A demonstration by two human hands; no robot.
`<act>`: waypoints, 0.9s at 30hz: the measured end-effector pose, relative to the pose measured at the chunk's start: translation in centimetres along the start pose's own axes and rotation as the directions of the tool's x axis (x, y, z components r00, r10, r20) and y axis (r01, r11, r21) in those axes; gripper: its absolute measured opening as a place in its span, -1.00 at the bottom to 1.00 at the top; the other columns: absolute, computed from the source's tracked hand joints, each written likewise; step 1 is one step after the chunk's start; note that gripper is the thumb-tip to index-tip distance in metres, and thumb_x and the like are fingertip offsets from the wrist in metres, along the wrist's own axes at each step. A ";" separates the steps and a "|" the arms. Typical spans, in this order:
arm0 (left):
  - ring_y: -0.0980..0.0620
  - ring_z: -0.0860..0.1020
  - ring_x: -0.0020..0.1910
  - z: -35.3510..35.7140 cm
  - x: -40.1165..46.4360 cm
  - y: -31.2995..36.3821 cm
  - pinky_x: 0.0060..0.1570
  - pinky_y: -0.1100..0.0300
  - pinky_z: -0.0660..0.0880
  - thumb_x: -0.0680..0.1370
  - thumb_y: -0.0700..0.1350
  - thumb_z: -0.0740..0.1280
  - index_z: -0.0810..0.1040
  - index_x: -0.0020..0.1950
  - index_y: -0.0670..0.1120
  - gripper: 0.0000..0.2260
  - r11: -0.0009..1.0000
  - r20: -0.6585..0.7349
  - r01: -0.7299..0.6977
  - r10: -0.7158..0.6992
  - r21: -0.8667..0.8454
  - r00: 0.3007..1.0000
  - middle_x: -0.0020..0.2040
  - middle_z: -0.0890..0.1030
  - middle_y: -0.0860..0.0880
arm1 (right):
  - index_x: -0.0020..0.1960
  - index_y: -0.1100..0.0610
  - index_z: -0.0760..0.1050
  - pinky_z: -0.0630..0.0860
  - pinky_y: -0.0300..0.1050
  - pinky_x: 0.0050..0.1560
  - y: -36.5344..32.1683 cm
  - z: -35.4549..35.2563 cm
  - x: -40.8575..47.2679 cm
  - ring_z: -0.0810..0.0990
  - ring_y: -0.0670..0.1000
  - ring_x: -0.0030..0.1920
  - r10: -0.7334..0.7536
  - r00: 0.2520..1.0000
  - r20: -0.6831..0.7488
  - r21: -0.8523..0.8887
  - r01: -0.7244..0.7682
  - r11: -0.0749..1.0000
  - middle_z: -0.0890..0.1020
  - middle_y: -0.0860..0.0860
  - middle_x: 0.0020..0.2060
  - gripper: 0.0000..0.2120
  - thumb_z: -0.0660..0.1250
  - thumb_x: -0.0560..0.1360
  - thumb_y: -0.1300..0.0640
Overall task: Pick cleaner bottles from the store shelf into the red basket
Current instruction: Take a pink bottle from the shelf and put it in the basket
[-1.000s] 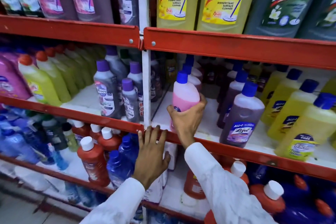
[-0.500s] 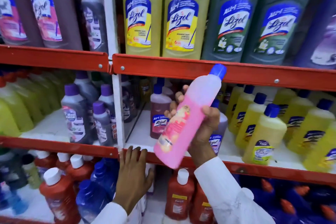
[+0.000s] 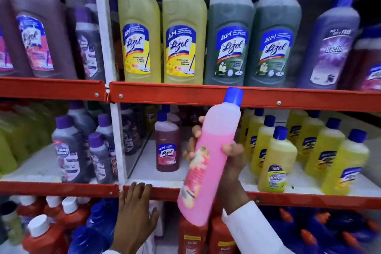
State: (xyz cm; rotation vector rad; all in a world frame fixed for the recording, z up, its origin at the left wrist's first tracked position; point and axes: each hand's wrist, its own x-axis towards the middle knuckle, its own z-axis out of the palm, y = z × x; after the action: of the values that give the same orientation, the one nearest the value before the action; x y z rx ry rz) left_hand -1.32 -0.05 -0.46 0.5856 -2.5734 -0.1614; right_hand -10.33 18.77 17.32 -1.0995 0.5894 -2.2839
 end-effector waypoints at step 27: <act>0.17 0.66 -0.03 3.0 -8.8 20.6 -0.04 0.24 0.59 0.24 -0.08 0.62 0.57 0.12 0.14 -0.50 0.502 0.394 0.257 0.185 -0.825 0.900 0.01 0.71 0.19 | 0.24 -0.12 0.33 0.54 -0.12 0.18 -2.8 -13.3 -21.5 0.57 -0.06 0.17 -0.066 0.845 -0.531 -0.758 -0.439 0.481 0.55 -0.07 0.17 -0.28 0.60 0.19 -0.11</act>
State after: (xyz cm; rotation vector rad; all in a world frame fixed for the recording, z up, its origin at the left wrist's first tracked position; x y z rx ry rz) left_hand -3.64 22.34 -2.50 0.1896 -2.3936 -1.6902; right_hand -10.54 36.44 -0.97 -0.6886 2.1625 -2.0022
